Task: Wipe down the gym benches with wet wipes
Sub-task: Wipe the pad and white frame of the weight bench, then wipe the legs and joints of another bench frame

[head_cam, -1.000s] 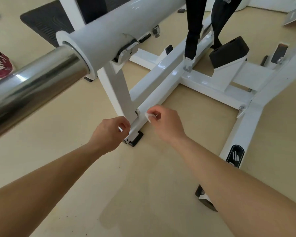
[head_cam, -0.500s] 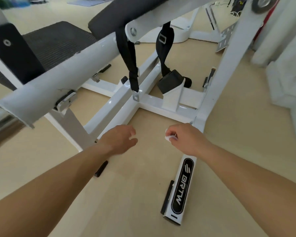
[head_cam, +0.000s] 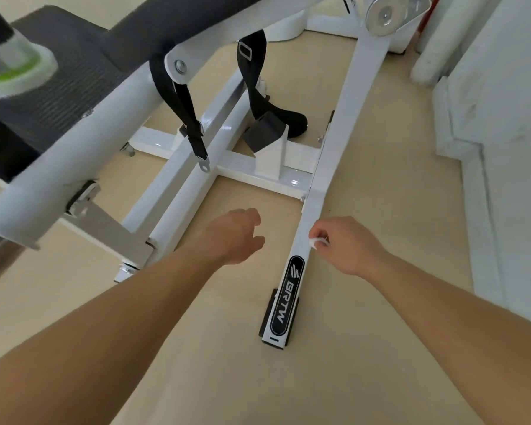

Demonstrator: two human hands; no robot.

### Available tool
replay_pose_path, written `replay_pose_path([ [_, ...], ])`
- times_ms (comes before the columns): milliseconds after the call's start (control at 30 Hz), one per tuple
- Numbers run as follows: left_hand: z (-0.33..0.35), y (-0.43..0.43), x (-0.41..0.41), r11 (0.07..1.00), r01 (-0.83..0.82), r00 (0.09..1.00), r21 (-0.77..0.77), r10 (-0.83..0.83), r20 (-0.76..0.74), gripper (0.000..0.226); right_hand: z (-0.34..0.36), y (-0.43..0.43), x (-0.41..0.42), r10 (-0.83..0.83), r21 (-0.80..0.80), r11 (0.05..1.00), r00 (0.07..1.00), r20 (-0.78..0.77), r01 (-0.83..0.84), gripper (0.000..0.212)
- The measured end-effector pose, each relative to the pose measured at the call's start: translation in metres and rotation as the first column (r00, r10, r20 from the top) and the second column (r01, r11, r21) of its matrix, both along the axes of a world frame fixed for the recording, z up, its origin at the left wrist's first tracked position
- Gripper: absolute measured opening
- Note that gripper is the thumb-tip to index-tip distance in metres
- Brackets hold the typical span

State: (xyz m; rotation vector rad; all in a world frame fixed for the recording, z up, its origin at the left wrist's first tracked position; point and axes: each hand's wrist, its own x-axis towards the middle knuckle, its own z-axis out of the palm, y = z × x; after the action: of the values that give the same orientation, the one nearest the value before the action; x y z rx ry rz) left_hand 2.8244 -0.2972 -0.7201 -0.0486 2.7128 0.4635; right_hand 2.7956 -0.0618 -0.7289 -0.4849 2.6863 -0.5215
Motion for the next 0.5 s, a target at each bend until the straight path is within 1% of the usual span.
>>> replay_pose_path([
  [267,0.109,0.002,0.031,0.998,-0.061,0.995,0.023,0.059,0.081,0.046,0.111,-0.005,0.029,0.041,0.056,0.997,0.998,0.04,-0.043,0.018],
  [500,0.221,0.009,0.042,0.998,-0.054,0.991,0.04,0.048,0.127,0.045,0.232,0.002,0.031,-0.009,0.063,0.998,0.999,0.044,0.006,0.018],
])
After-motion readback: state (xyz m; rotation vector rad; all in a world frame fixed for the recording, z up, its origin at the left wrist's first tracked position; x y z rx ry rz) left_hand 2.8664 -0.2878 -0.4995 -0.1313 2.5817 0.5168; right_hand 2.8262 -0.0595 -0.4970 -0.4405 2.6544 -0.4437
